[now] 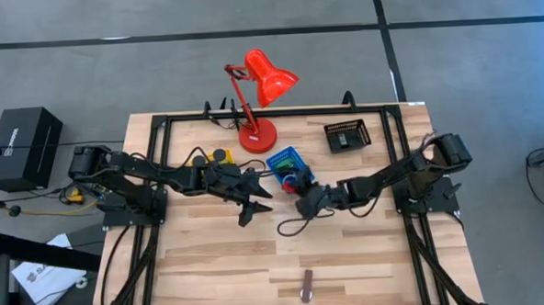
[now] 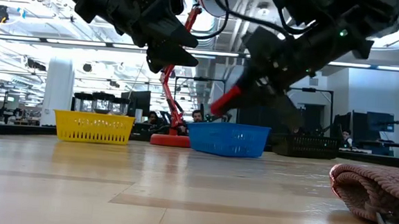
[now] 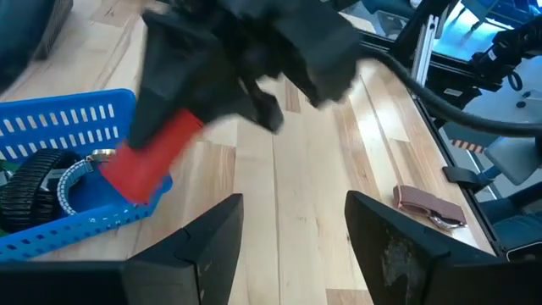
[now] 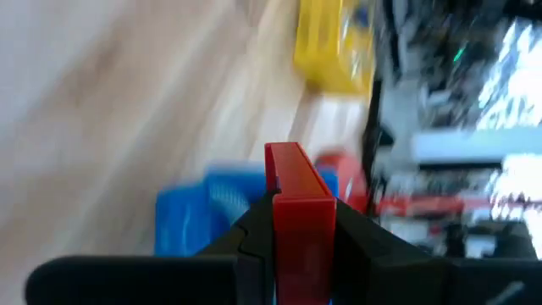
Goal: Pick & Place Office items
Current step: Put the red digital clock into the black bin
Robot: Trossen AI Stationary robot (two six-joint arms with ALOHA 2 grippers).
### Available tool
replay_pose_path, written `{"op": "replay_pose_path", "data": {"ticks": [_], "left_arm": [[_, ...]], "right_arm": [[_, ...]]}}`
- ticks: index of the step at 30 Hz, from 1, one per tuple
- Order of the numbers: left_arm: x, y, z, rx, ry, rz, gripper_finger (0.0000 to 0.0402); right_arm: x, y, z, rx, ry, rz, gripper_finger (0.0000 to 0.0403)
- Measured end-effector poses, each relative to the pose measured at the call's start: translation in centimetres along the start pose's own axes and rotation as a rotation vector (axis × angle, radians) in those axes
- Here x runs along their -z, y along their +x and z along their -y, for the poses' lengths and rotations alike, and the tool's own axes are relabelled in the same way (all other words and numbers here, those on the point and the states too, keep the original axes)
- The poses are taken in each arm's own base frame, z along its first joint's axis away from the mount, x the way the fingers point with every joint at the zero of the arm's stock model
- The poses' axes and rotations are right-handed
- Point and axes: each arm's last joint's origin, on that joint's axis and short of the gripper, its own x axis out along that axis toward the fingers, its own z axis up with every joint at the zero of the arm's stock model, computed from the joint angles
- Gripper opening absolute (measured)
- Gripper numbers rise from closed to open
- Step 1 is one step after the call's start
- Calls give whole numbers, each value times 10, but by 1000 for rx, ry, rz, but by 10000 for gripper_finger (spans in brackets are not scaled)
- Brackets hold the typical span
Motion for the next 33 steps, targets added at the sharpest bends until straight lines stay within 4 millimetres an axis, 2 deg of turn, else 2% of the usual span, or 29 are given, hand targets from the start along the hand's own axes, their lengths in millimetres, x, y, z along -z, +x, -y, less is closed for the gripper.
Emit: {"op": "replay_pose_path", "data": {"ticks": [3, 8, 11, 14, 18, 24, 29, 33], "left_arm": [[0, 0, 0, 0, 0, 0, 204], [0, 0, 0, 1, 0, 0, 204], [0, 0, 0, 2, 0, 0, 204], [0, 0, 0, 2, 0, -1, 204], [0, 0, 0, 3, 0, -1, 204], [0, 0, 0, 4, 1, 3, 204], [0, 0, 0, 5, 1, 5, 204], [-1, 0, 1, 6, 1, 8, 204]], "right_arm": [[12, -9, 9, -35, 52, -86, 65], [34, -32, 38, -36, 263, -171, 65], [56, -45, 56, -17, 437, -252, 65], [87, -57, 64, 25, 605, -344, 65], [131, -70, 60, 100, 782, -460, 65], [177, -83, 58, 307, 1055, -493, 65], [205, -83, 53, 444, 1458, -532, 65], [219, -78, 50, 383, 1619, -548, 65]]}}
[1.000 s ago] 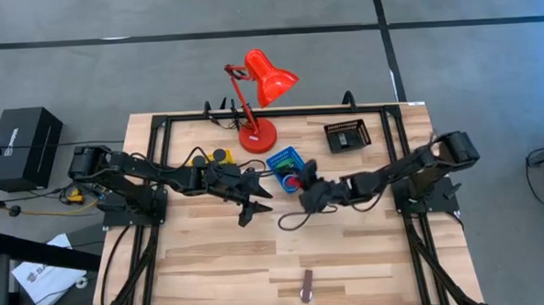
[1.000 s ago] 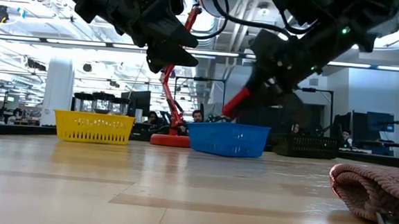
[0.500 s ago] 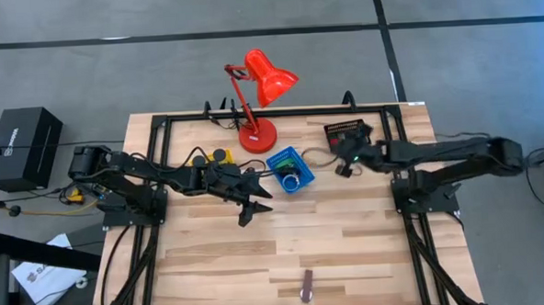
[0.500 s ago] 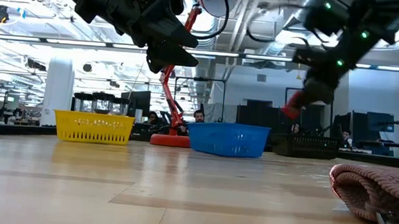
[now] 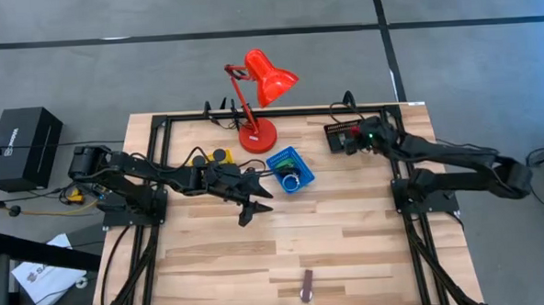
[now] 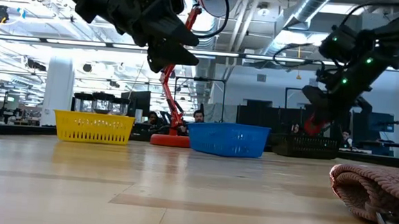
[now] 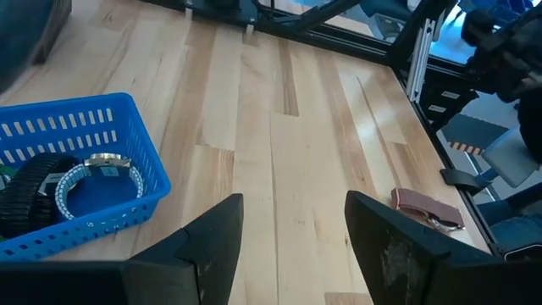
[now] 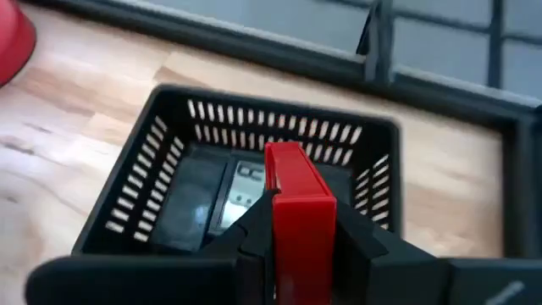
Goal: Pick & Place Office items
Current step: Put the red digital clock into the black bin
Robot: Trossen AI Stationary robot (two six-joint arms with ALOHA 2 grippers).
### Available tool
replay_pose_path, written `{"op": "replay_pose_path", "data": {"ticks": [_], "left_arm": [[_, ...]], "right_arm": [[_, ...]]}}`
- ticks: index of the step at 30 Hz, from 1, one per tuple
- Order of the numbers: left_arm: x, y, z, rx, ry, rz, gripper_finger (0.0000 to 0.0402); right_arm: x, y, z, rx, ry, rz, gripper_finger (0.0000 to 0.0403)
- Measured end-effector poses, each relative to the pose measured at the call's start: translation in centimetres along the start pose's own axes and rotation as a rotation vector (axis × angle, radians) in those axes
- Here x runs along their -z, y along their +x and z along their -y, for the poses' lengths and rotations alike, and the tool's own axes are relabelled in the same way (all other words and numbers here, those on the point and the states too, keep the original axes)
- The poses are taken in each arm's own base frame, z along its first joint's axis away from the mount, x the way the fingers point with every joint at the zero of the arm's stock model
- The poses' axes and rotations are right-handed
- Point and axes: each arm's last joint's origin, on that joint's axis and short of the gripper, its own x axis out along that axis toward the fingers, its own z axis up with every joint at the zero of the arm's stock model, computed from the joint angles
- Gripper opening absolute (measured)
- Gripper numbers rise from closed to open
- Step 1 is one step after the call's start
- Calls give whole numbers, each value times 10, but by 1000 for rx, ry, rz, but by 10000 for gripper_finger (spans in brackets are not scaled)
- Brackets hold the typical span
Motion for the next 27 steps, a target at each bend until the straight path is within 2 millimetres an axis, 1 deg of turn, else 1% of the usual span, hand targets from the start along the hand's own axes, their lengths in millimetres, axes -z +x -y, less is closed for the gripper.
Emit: {"op": "replay_pose_path", "data": {"ticks": [2, 8, 13, 17, 24, 27], "left_arm": [[0, 0, 0, 1, 1, 4, 204], [0, 0, 0, 1, 1, 5, 204], [-1, 0, 0, 2, 1, 7, 204], [-1, 0, 0, 2, 1, 8, 204], [-1, 0, 0, 2, 1, 9, 204], [-1, 0, 0, 2, 1, 9, 204]], "right_arm": [[1, 4, 2, -11, 12, -31, 65], [6, 17, 4, 36, 3, -97, 65], [3, 26, 1, 29, 11, -71, 74], [2, 29, -1, 21, 12, -57, 97], [1, 30, 2, 41, -1, -58, 159], [1, 30, 3, 46, 2, -58, 179]]}}
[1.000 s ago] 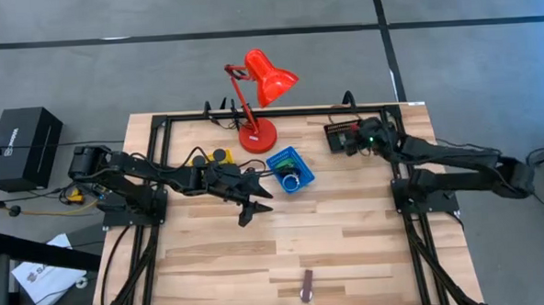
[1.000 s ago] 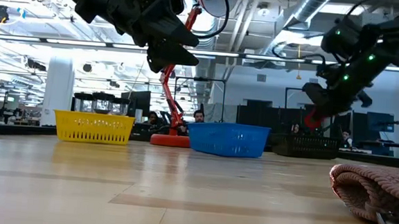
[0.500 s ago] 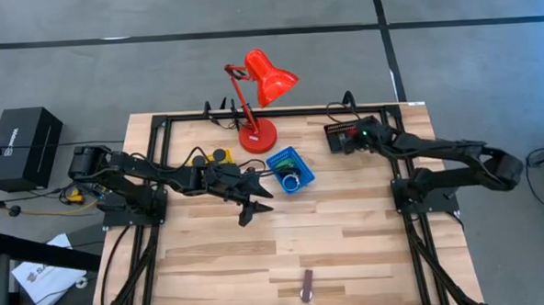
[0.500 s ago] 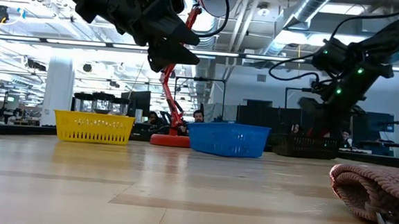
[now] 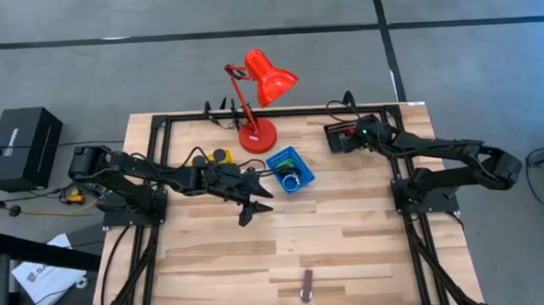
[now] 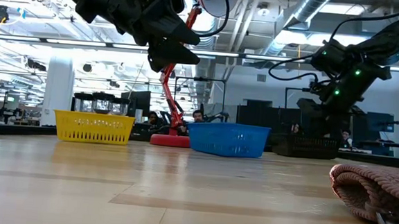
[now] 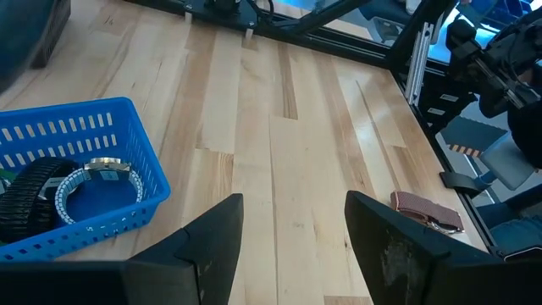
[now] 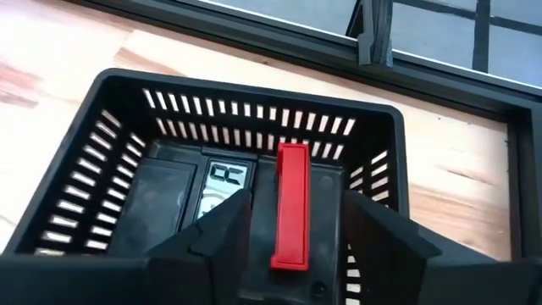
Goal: Pick & Place Office items
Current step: Put the red digital clock into the black bin
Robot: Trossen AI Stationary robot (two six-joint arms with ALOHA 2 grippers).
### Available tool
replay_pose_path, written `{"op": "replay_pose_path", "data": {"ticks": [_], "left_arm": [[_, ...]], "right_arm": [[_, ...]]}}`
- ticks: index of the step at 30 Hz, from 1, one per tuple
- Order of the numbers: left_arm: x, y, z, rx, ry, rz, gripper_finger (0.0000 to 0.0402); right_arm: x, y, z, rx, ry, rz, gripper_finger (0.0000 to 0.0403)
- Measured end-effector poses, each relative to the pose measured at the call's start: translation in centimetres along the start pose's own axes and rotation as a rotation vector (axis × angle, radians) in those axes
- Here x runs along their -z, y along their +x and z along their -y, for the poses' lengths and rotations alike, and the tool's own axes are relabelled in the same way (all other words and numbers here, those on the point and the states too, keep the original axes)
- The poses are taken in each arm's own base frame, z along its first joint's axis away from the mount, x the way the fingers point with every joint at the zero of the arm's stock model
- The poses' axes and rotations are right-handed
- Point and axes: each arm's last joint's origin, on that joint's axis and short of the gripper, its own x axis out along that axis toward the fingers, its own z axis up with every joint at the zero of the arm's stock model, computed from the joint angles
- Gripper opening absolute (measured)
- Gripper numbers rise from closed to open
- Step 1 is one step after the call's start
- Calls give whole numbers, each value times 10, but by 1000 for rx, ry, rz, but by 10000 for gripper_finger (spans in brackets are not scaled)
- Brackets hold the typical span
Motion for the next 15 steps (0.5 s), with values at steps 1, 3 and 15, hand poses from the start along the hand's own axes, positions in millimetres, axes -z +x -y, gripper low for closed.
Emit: {"op": "replay_pose_path", "data": {"ticks": [1, 3, 15], "left_arm": [[0, 0, 0, 0, 0, 0, 204], [0, 0, 0, 0, 0, 0, 204], [0, 0, 0, 0, 0, 1, 204]], "right_arm": [[0, 0, 0, 2, 1, -1, 184], [0, 0, 1, 4, -2, -6, 192], [1, 0, 0, -5, -158, -15, 176]]}}
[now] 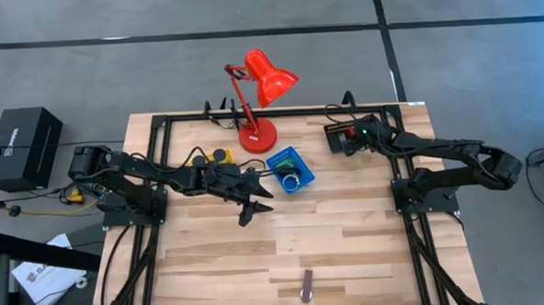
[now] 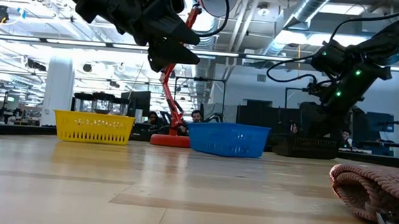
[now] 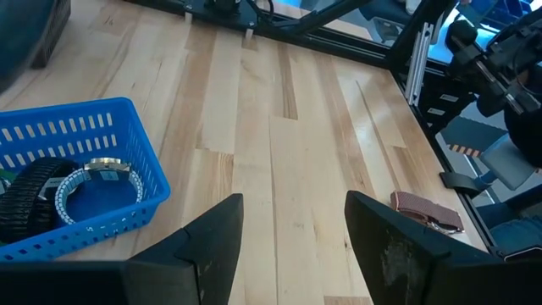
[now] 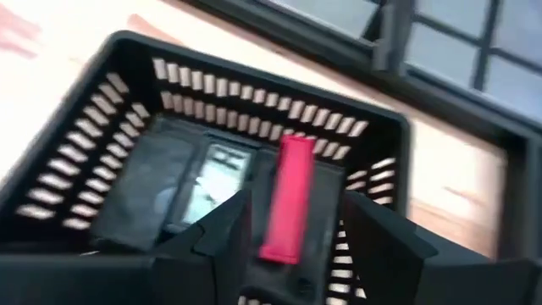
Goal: Pick & Place Office items
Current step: Put the red digital clock into the black bin
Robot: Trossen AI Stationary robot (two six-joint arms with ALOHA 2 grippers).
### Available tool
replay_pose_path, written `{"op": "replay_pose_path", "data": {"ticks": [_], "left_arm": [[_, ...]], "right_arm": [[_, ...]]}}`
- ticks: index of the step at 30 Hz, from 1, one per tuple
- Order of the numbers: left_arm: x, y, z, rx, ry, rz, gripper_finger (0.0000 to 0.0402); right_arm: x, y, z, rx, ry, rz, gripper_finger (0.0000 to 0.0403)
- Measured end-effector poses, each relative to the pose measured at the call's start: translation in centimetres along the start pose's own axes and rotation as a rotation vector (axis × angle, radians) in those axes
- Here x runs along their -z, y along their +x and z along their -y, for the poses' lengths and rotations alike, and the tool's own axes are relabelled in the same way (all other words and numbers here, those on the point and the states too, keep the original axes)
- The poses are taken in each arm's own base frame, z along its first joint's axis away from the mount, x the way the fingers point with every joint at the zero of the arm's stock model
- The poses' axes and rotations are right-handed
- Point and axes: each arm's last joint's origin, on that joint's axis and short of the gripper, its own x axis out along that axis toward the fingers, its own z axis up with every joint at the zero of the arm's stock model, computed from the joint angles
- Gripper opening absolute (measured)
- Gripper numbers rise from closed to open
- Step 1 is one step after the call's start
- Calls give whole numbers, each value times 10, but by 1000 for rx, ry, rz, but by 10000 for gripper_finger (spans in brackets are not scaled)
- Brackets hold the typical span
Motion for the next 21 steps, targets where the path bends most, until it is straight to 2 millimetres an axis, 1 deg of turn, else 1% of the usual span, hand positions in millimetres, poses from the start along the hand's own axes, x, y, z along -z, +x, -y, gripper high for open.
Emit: {"op": "replay_pose_path", "data": {"ticks": [4, 8, 11, 15, 19, 21], "left_arm": [[0, 0, 0, 0, 0, 2, 204], [0, 0, 0, 1, 1, 2, 204], [0, 0, 0, 0, 0, 3, 204], [0, 0, 0, 1, 1, 4, 204], [0, 0, 0, 1, 1, 6, 204], [-1, 0, 0, 1, 1, 7, 204]], "right_arm": [[-1, 0, -2, -67, 6, -7, 165], [-2, 0, -3, -75, 7, 12, 158], [-3, 0, -3, -78, 2, 16, 144], [0, 5, -4, -75, -42, -14, 103], [3, 15, -10, -156, -92, -52, 48], [1, 20, -11, -134, -87, -56, 18]]}}
